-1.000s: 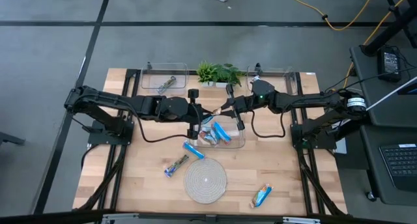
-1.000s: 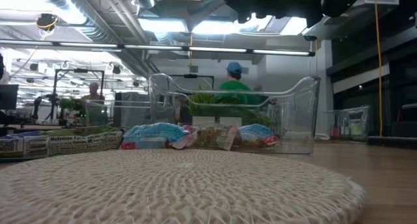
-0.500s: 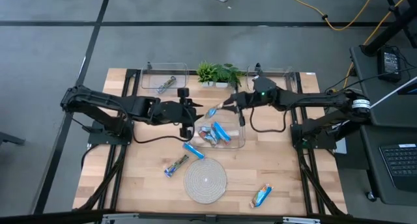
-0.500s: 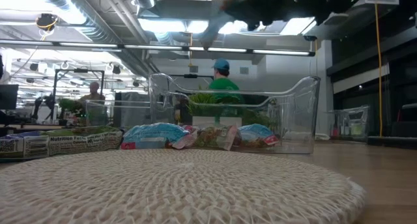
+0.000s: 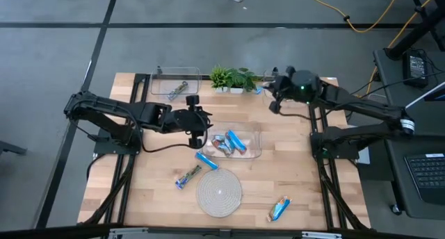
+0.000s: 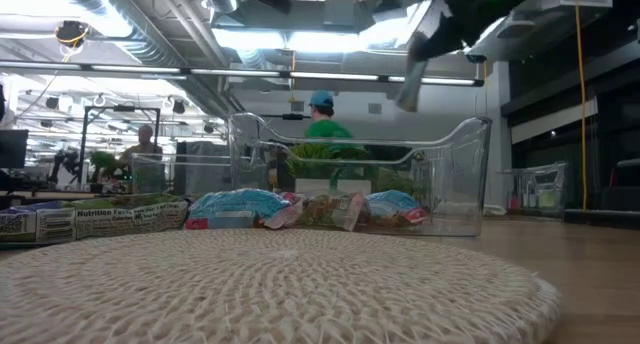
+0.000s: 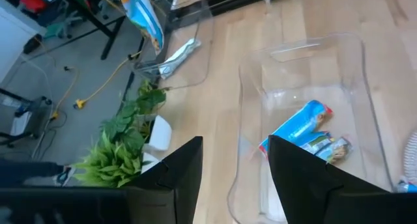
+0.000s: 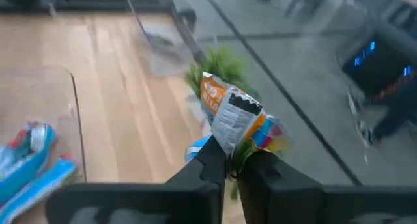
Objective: Pick and place Granola Bars by type
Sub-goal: Put the left orange granola bar into the right transparent bin
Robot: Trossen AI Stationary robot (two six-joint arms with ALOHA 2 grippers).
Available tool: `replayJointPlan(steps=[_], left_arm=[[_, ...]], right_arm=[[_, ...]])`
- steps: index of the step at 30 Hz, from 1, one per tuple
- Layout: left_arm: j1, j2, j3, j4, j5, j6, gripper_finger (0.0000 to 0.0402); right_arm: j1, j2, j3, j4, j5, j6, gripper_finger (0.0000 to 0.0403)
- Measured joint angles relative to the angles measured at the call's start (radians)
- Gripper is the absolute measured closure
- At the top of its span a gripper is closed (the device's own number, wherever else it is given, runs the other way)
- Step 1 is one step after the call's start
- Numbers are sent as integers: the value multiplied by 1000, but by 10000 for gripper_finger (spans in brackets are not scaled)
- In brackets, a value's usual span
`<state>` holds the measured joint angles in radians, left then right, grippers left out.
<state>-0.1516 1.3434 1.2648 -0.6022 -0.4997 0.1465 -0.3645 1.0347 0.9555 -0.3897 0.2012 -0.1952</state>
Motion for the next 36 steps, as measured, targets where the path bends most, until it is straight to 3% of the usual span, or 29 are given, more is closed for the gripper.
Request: replayJointPlan(steps=[8,17,24,30,36], left_arm=[[0,0,0,0,15,3,236],[0,0,0,-1,31,-3,240],[0,0,0,-1,49,-7,242],[0,0,0,-1,53,-14,242],[-2,0,0,-2,56,-22,242]], right_arm=[[-104,-14,53,-225,80,63,382],[-270,39,54,-343,160,90,371],[-360,127,54,-384,159,101,382],[-394,232,54,-386,156,97,369],[-408,318,54,-384,168,88,381]])
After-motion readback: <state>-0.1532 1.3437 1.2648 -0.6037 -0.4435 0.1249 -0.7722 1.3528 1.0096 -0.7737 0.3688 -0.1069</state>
